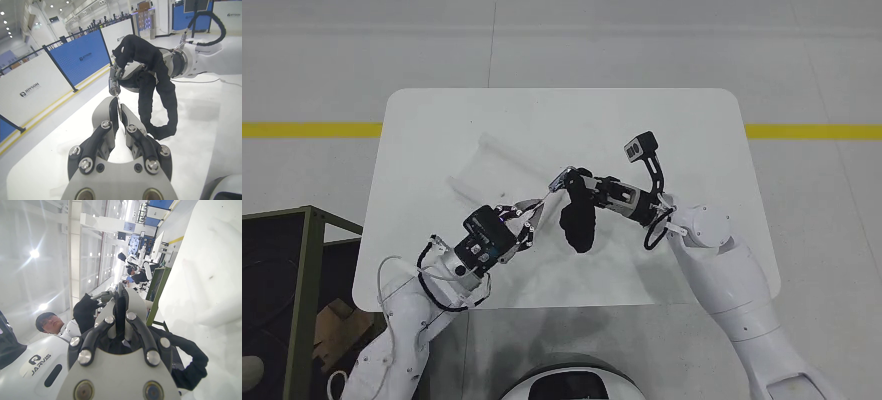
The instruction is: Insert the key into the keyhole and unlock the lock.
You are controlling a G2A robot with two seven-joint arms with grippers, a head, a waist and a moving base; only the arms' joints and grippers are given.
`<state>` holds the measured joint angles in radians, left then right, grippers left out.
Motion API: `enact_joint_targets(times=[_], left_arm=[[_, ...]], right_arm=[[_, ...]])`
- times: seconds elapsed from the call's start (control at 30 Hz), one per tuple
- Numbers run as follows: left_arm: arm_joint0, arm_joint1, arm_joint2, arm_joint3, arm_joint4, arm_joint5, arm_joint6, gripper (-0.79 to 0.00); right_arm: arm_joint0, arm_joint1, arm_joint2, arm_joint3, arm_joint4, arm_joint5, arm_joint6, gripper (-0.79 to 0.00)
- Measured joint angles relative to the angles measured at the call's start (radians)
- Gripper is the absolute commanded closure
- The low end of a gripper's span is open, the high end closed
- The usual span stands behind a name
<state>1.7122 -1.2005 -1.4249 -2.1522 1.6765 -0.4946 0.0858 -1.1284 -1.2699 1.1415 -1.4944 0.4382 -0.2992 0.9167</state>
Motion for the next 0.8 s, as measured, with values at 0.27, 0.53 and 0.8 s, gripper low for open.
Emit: enact_joint_targets(times=[0.27,0.53,0.8], left_arm=[[0.03,0.01,0.02,-0.014,0.265,0.119,0.095,0.0],[0.043,0.021,0.025,-0.021,0.466,0.188,0.128,0.0],[0.044,0.028,0.05,-0.013,0.631,0.265,0.147,0.0]], right_arm=[[-0.011,0.004,0.002,-0.011,-0.034,-0.005,-0.018,0.0],[-0.018,0.011,0.018,-0.025,-0.054,0.001,-0.021,0.0],[-0.022,0.014,0.018,-0.03,-0.057,0.001,-0.03,0.0]])
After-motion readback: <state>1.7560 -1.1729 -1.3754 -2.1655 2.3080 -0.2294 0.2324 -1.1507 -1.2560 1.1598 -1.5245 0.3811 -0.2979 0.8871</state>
